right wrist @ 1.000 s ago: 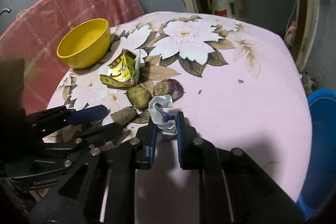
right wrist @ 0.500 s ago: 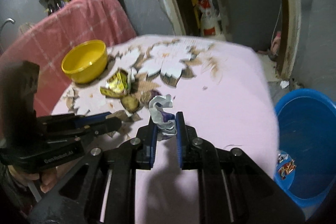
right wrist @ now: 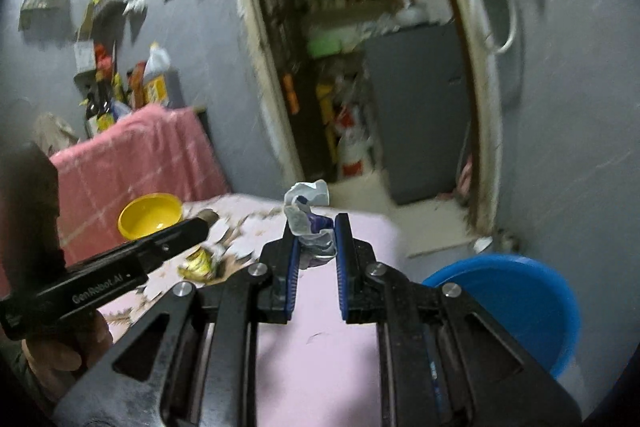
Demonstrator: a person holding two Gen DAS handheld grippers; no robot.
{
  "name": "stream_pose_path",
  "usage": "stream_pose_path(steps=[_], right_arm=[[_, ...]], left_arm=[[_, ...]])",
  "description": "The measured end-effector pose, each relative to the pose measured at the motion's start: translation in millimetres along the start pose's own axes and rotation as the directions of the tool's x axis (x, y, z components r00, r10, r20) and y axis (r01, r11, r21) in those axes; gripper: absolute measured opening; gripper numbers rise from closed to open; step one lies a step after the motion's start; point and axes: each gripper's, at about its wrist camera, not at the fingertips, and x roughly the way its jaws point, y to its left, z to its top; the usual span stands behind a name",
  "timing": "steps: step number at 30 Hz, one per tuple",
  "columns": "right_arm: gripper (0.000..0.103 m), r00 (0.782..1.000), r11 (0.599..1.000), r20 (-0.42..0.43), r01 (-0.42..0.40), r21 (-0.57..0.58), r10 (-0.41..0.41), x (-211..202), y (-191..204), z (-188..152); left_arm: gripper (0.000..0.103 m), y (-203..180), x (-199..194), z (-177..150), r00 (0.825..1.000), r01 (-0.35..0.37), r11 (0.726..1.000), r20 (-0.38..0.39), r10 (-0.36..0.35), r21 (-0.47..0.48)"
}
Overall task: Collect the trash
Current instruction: 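Carry the white wrapper and brown cork with both tools over the blue basin, then open both tools to drop the wrapper and cork into the basin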
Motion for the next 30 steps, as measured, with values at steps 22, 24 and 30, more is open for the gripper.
stream_pose_path(steps=[22, 24, 30], right_arm=[[0.045, 0.981, 0.977, -0.059, 0.19, 0.096, -0.185, -29, -110, -14], [0.046, 0.979, 0.974, -0.083, 0.197, 0.113, -0.188, -23, -119, -19], [0.05, 0.968, 0.962, -0.145, 0.226, 0.15, -0.205, -6, -139, -34]], left_arm=[[0.016, -100, 83, -11, 0.987, 0.106, 0.991, -0.125, -0.096, 0.077], [0.016, -99, 94, -17, 0.983, 0.109, 0.991, -0.153, -0.097, 0.076], [0.016, -97, 123, -37, 0.965, 0.117, 0.991, -0.244, -0.099, 0.061]])
